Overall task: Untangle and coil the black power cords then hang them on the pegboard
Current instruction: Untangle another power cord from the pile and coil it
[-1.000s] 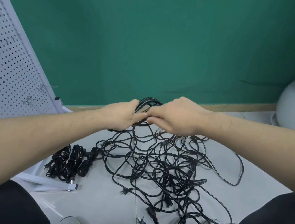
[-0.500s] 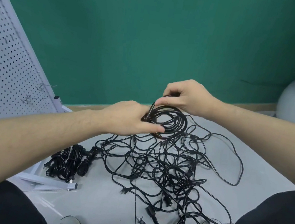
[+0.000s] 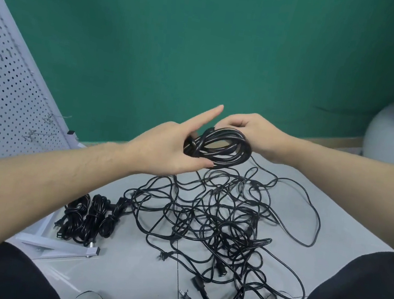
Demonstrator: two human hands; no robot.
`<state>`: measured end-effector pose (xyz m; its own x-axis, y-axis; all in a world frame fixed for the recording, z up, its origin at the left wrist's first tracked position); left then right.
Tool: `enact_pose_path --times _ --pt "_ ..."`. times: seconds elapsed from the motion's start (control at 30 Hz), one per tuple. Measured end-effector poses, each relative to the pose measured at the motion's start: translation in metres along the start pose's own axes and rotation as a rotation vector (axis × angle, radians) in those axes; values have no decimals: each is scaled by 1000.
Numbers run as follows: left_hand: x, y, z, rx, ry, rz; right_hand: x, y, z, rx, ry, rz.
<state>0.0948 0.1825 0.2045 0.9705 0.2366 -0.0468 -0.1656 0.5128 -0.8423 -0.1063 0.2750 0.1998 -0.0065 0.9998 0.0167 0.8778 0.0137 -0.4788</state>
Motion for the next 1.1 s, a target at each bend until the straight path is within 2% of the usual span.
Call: enact_pose_path --times 0.07,0.13,0.2,0.3,0.43,0.53,0.6,0.73,0.9,0.97,1.1 --pt "3 4 -2 26 22 74 3 6 7 19 42 -38" --pt "3 7 -2 149 8 166 2 14 9 8 104 -21" --pt "0 8 1 270 -35 275 -2 22 7 -14 161 0" --pt "-5 10 0 349 -149 358 -6 38 5 -14 197 -73" --pt "-11 10 -12 233 -343 348 -6 52 4 -175 256 -182" --pt "-12 10 -17 221 -433 333 -9 58 1 -235 250 -157" --pt "-14 9 -17 248 -447 358 -13 60 -2 -265 213 -81" --pt "-17 8 -21 246 -476 371 -17 57 -6 -503 160 79" --pt "-18 13 -25 -38 -537 254 -17 59 -8 -601 204 109" --pt "-18 15 -24 -157 -507 232 -19 60 -8 -619 258 141" --pt "-14 16 -26 -242 -454 219 -22 55 -9 -571 345 157"
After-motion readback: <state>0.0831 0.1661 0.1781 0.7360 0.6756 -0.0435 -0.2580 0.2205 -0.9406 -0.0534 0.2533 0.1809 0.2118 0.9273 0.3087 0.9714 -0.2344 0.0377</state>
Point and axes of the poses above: each hand's wrist, its own x-axis away from the middle knuckle, its own y-axis out of the palm, z = x × y, the point moved 1 cm from there along -x, towards the middle knuckle, and after that the axes turned 12 degrees about -z, right-handed, at the moved point
